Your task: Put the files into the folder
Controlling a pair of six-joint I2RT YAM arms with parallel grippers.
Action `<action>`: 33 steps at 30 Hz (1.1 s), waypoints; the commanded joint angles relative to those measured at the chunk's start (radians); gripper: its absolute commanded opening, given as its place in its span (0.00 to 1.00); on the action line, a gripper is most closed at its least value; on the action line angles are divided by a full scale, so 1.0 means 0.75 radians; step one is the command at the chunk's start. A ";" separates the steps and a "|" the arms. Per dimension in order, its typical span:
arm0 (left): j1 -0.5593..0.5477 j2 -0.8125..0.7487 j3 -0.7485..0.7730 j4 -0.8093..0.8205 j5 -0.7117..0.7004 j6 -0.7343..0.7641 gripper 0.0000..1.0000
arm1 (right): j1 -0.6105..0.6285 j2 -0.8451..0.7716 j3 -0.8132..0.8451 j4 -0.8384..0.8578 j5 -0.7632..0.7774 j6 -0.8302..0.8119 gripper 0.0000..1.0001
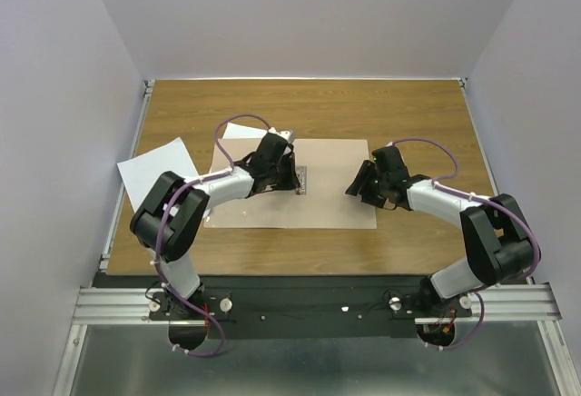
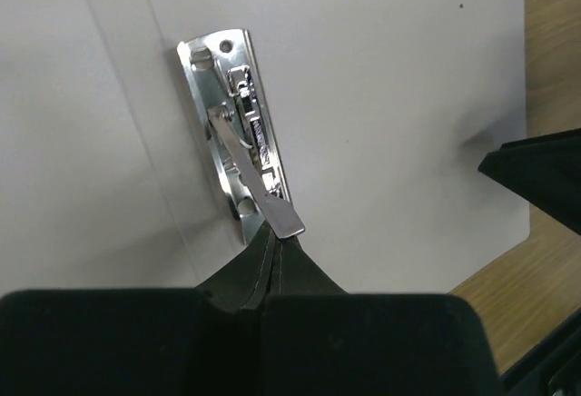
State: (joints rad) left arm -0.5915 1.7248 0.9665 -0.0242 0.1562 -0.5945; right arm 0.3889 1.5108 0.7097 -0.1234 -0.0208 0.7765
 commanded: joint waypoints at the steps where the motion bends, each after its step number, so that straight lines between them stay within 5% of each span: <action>1: 0.007 0.075 0.088 0.096 0.096 0.038 0.00 | 0.003 0.094 -0.079 -0.177 0.052 -0.049 0.65; 33: 0.185 0.516 0.568 0.090 0.268 0.179 0.00 | 0.003 0.129 -0.055 -0.177 0.044 -0.058 0.65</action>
State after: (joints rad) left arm -0.4629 2.0796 1.3437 0.0360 0.3138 -0.4812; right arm 0.3889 1.5227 0.7189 -0.1204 -0.0231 0.7654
